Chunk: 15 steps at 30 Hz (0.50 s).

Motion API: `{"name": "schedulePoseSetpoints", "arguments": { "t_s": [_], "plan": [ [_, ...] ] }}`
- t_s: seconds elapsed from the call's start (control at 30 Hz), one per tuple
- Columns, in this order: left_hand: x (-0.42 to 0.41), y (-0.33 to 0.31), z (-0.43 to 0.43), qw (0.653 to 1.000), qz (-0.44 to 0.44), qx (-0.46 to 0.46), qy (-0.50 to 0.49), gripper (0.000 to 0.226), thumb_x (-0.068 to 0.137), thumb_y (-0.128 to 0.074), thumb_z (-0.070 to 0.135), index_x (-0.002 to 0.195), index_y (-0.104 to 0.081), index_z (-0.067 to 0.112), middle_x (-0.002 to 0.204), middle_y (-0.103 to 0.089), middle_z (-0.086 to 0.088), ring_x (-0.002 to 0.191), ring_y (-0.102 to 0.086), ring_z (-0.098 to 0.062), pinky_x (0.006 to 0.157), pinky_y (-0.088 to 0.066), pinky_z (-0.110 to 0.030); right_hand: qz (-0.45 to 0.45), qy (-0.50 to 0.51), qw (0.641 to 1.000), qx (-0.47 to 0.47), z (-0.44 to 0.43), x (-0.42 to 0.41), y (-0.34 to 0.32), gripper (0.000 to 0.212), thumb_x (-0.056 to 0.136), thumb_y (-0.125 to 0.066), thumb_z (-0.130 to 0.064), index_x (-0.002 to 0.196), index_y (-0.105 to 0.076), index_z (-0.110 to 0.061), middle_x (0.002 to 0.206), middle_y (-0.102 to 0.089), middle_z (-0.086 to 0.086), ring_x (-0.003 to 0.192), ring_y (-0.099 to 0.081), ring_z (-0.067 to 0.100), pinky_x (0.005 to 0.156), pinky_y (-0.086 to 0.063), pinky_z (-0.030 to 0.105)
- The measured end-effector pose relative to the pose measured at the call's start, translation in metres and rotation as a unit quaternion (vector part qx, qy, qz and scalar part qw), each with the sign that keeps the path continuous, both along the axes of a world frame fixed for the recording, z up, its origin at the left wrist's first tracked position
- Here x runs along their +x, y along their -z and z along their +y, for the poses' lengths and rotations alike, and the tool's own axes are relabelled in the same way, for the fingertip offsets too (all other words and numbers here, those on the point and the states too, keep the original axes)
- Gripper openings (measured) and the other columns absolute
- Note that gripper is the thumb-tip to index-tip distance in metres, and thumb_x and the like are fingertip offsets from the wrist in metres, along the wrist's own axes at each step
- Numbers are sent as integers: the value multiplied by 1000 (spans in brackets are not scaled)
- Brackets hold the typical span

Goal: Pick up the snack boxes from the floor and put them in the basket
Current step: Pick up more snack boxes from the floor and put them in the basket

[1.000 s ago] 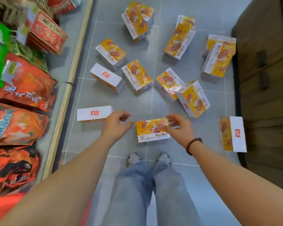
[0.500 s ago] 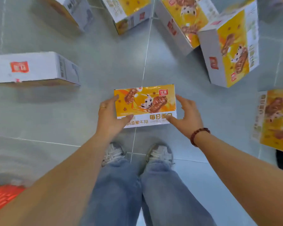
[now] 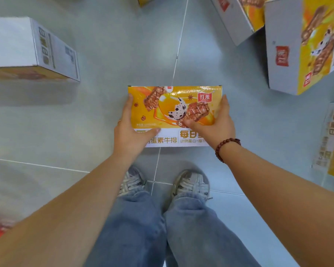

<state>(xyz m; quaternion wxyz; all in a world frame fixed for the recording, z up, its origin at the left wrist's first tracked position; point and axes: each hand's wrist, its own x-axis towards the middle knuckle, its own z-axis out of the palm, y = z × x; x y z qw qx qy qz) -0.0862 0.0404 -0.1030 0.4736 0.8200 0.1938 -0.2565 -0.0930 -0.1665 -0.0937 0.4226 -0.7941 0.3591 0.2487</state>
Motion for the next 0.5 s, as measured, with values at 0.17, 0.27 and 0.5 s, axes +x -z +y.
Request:
{"name": "schedulePoseSetpoints", "arguments": {
  "t_s": [0.17, 0.27, 0.5],
  "plan": [
    [29, -72, 6, 999, -31, -6, -15, 103, 60, -86, 17, 142, -26, 34, 112, -48, 22, 100, -52, -4, 90, -42, -22, -34, 19, 999, -6, 12, 21, -69, 119, 57, -85, -44, 147, -9, -28, 126, -56, -4, 109, -58, 17, 90, -51, 41],
    [55, -142, 20, 998, -65, 1, -19, 100, 57, -88, 20, 137, -31, 37, 115, -55, 13, 100, -57, -11, 89, -46, -28, -71, 31, 997, 0, 22, 43, -134, 113, 55, -86, -43, 144, -19, -27, 120, -59, -7, 106, -60, 15, 88, -52, 39],
    [87, -360, 55, 985, -164, 24, -53, 93, 58, -87, 28, 134, -33, 35, 115, -55, 13, 104, -56, -10, 89, -45, -30, -171, -27, 984, 34, 55, 92, -346, 120, 59, -85, -42, 147, -4, -33, 134, -49, -8, 121, -49, 15, 100, -43, 40]
  ]
}}
